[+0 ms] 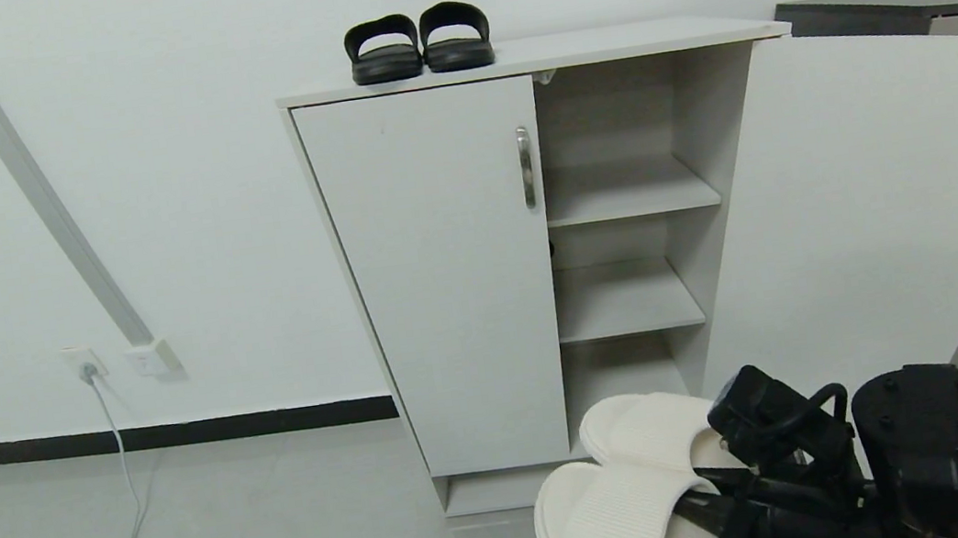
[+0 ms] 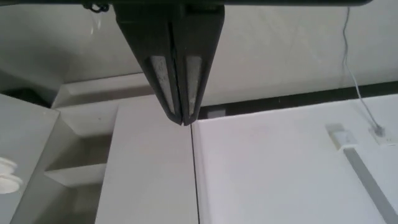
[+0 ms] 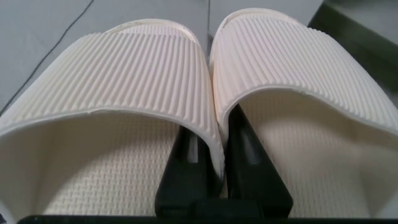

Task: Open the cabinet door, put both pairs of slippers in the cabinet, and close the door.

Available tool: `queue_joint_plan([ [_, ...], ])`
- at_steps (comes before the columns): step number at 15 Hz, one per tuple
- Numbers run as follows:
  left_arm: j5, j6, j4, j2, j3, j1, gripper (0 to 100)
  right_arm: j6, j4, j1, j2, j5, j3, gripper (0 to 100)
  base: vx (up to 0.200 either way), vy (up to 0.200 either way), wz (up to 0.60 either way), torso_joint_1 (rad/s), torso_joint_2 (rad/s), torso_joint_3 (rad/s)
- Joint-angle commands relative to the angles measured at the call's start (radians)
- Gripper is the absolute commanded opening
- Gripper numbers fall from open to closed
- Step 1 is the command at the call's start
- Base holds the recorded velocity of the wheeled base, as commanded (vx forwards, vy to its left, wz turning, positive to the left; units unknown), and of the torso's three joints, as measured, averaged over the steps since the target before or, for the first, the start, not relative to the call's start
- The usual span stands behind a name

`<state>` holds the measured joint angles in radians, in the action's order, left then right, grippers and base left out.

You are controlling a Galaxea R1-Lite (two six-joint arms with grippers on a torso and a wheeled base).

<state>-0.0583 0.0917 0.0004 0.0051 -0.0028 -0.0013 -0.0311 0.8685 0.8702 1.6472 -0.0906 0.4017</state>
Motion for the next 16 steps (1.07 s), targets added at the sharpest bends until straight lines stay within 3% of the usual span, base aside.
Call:
queue_joint_plan([
  [1, 0.003, -0.052, 0.004, -0.004, 0.001, 0.000, 0, -0.021, 0.027, 0.001, 0.089, -0.057, 0.042, 0, 0.000, 0.000, 0.00, 0.000, 0.00, 0.000],
  [3, 0.021, -0.075, 0.003, -0.004, 0.001, 0.000, 0, -0.059, 0.037, 0.004, 0.155, -0.155, 0.098, 0, 0.000, 0.000, 0.00, 0.000, 0.00, 0.000],
  [7, 0.023, -0.073, 0.003, -0.004, 0.001, 0.000, 0, -0.190, 0.041, -0.010, 0.390, -0.560, 0.359, 0, 0.000, 0.000, 0.00, 0.000, 0.00, 0.000],
  [13, 0.023, -0.073, 0.003, -0.002, 0.001, 0.000, 0, -0.214, 0.043, -0.045, 0.462, -0.607, 0.419, 0, 0.000, 0.000, 0.00, 0.000, 0.00, 0.000],
  [16, 0.025, -0.073, 0.003, -0.002, 0.001, 0.000, 0, -0.213, 0.075, -0.046, 0.494, -0.609, 0.422, 0, 0.000, -0.200, 0.00, -0.001, 0.00, 0.004],
])
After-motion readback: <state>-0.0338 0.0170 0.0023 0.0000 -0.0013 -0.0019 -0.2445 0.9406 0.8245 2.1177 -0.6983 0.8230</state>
